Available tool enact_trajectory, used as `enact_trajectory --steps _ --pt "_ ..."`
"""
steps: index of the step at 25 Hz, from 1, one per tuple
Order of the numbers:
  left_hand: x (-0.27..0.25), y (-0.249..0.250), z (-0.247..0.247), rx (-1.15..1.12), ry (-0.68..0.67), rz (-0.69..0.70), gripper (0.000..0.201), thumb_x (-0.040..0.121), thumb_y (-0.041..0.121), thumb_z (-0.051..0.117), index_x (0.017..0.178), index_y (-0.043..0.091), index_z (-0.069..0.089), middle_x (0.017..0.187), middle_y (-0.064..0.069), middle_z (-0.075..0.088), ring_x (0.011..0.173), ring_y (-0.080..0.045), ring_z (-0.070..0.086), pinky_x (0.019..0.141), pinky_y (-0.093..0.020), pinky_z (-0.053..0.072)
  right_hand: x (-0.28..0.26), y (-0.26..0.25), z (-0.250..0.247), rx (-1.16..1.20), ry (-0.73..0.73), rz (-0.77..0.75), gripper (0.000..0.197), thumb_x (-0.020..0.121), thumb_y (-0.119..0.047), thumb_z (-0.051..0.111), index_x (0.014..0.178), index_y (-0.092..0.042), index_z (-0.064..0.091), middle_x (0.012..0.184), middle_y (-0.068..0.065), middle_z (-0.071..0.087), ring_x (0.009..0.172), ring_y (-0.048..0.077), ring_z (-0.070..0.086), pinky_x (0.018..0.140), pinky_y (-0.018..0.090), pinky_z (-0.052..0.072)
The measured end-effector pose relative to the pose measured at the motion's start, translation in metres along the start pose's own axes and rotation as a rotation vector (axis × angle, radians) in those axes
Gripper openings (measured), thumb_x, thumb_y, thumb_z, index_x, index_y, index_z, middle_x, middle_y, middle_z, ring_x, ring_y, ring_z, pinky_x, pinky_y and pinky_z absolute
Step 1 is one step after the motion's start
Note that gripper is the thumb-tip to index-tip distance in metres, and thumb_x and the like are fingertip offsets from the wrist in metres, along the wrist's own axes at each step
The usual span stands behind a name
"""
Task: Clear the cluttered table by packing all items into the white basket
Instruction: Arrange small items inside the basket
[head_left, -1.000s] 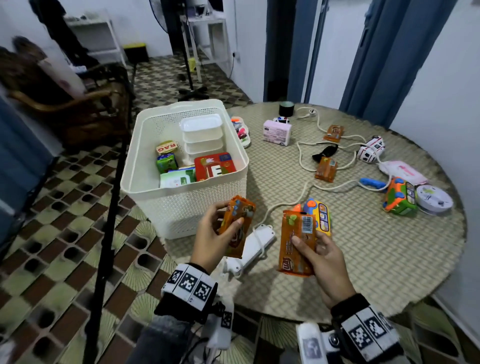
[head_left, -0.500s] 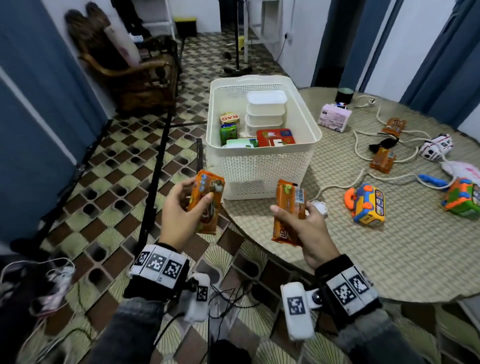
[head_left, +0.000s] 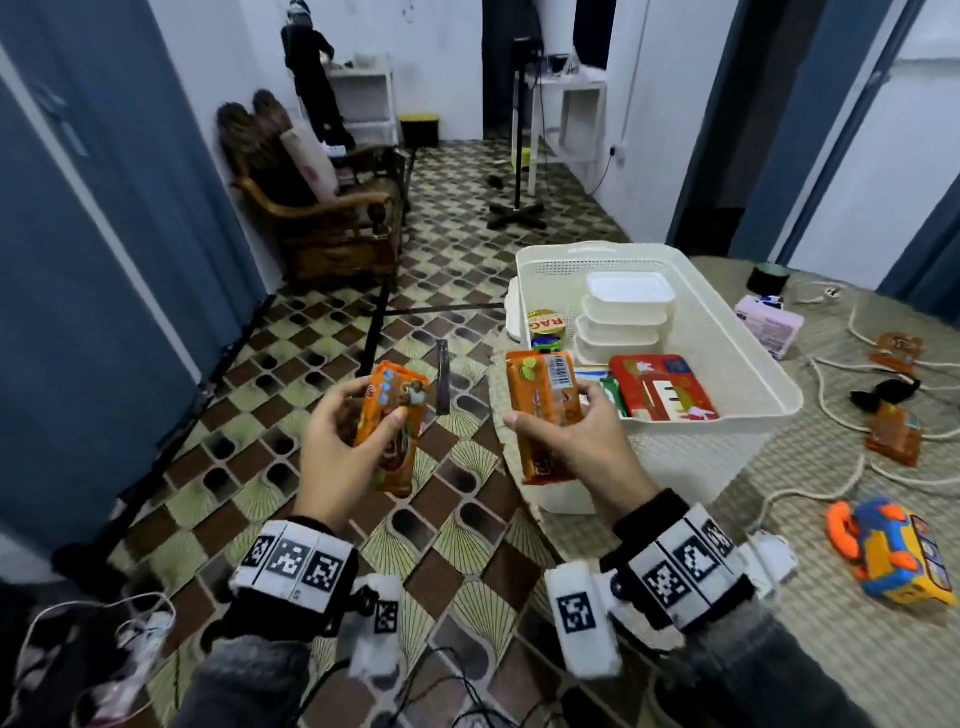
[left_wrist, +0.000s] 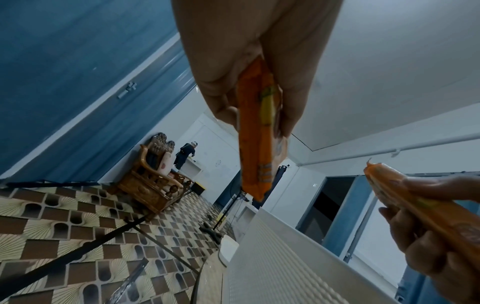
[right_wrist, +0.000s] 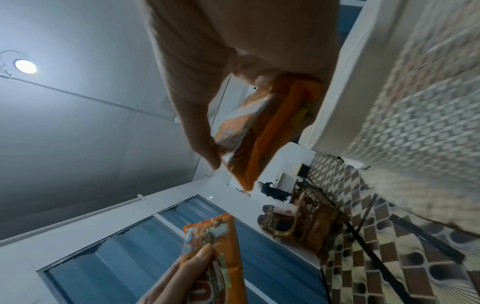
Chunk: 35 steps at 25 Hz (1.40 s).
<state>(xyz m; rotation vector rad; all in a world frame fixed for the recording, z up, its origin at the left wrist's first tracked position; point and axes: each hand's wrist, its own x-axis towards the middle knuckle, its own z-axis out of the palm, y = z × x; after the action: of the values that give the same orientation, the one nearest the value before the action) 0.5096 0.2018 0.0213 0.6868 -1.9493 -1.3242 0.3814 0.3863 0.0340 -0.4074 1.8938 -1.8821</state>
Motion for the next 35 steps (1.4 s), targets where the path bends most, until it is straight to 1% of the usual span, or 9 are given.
enact_trajectory --steps 3,5,7,8,13,17,24,31,35 --pt "0.040 -0.003 -0.017 -0.011 -0.012 0.027 0.035 0.082 0.019 0.071 0.111 0.028 0.055 0.102 0.016 0.057 0.092 0.004 0.055 0.070 -0.015 0.044 0.035 -0.023 0.031 -0.007 0.021 -0.039 0.075 0.068 -0.015 0.083 0.128 -0.014 0.038 0.111 0.002 0.061 0.097 0.012 0.063 0.089 0.034 0.054" --pt "0.063 -0.006 -0.024 -0.015 -0.005 0.052 0.035 0.082 0.018 0.072 0.112 0.027 0.056 0.105 0.011 0.060 0.095 -0.002 0.058 0.073 -0.020 0.048 0.057 -0.036 0.043 0.004 0.030 -0.050 0.076 0.070 -0.011 0.083 0.129 -0.011 0.036 0.110 0.004 0.061 0.085 0.006 0.067 0.072 0.025 0.057" --pt "0.086 -0.009 -0.029 -0.017 0.011 0.065 0.036 0.081 0.018 0.073 0.113 0.025 0.058 0.105 0.010 0.061 0.095 -0.003 0.059 0.074 -0.020 0.049 0.079 -0.051 0.050 0.009 0.026 -0.059 0.069 0.072 -0.008 0.080 0.125 -0.010 0.036 0.098 0.002 0.061 0.061 0.001 0.067 0.047 0.016 0.051" --pt "0.100 -0.010 -0.031 -0.016 0.016 0.074 0.036 0.081 0.019 0.073 0.114 0.025 0.058 0.105 0.010 0.061 0.095 -0.003 0.059 0.074 -0.019 0.048 0.092 -0.059 0.054 -0.009 0.036 -0.066 0.069 0.071 -0.009 0.081 0.125 -0.010 0.037 0.097 0.001 0.061 0.060 0.003 0.066 0.044 0.016 0.049" --pt "0.166 -0.020 -0.019 -0.019 -0.013 0.118 0.034 0.080 0.017 0.074 0.110 0.026 0.058 0.101 0.015 0.062 0.091 0.003 0.060 0.068 -0.008 0.048 0.160 -0.092 0.048 -0.054 0.155 -0.117 0.066 0.069 -0.015 0.083 0.122 -0.013 0.045 0.092 -0.004 0.062 0.071 0.003 0.061 0.048 0.014 0.050" --pt "0.221 -0.037 0.008 -0.022 -0.083 0.124 0.038 0.081 0.017 0.073 0.115 0.022 0.058 0.105 0.011 0.060 0.096 0.002 0.058 0.072 -0.012 0.047 0.216 -0.096 0.019 -0.041 0.286 -0.137 0.061 0.069 -0.016 0.083 0.120 -0.013 0.049 0.091 -0.003 0.064 0.076 0.007 0.063 0.066 0.025 0.055" --pt "0.334 -0.050 0.099 -0.069 -0.295 0.142 0.035 0.079 0.017 0.075 0.108 0.028 0.059 0.106 0.010 0.064 0.098 -0.003 0.063 0.078 -0.017 0.052 0.301 -0.060 -0.040 -0.027 0.551 -0.018 0.071 0.069 -0.017 0.083 0.128 -0.012 0.044 0.107 0.006 0.062 0.085 0.014 0.062 0.063 0.028 0.050" --pt "0.387 -0.036 0.188 -0.159 -0.547 0.174 0.038 0.078 0.015 0.076 0.112 0.023 0.061 0.106 0.007 0.067 0.094 0.001 0.065 0.077 -0.015 0.053 0.323 -0.023 -0.062 0.005 0.819 -0.005 0.065 0.069 -0.011 0.083 0.122 -0.010 0.046 0.091 0.000 0.063 0.076 0.010 0.061 0.072 0.030 0.053" --pt "0.392 -0.011 0.230 -0.203 -0.736 0.207 0.040 0.077 0.013 0.077 0.112 0.020 0.060 0.103 0.005 0.068 0.089 0.000 0.066 0.070 -0.013 0.053 0.318 -0.016 -0.075 0.066 0.948 -0.010 0.057 0.066 -0.016 0.086 0.115 -0.008 0.058 0.094 0.008 0.071 0.075 0.018 0.066 0.073 0.034 0.057"
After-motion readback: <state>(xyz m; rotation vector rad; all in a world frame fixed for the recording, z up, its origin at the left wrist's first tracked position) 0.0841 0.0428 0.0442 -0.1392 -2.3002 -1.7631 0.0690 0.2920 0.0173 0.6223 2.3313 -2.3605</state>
